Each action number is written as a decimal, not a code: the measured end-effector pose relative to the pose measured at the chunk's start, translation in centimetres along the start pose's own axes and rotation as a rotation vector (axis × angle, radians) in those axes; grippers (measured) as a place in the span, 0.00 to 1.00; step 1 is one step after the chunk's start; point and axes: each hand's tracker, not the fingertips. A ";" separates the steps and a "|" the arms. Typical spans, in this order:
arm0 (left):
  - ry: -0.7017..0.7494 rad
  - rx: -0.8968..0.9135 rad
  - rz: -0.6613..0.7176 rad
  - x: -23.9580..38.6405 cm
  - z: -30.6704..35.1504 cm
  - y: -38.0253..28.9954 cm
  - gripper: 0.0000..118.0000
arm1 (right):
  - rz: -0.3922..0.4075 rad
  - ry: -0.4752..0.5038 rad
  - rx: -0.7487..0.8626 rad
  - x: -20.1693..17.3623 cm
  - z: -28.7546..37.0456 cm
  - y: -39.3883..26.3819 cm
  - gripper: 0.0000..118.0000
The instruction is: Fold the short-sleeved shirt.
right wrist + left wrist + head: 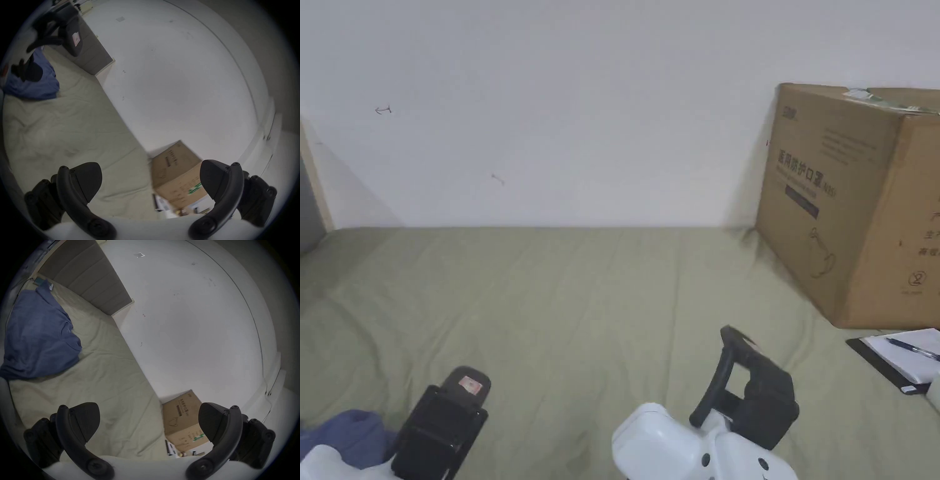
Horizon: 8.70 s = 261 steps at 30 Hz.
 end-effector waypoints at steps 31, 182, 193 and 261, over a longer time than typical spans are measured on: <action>0.068 0.182 -1.003 9.7 1.4 -1.7 0.03 | -0.984 -0.131 -0.038 7.8 0.8 -4.5 0.09; 0.024 -1.028 -0.632 -0.5 -13.9 -14.3 0.91 | -1.052 0.239 -0.412 4.7 -3.3 -12.5 0.00; 0.340 -0.646 -0.768 -5.8 -6.9 0.3 0.01 | -1.012 0.348 -0.404 1.5 -4.2 -9.5 0.00; 0.615 -0.701 -0.840 -10.6 -15.1 5.1 0.02 | -0.636 0.872 -0.812 -4.8 -30.8 -17.4 0.22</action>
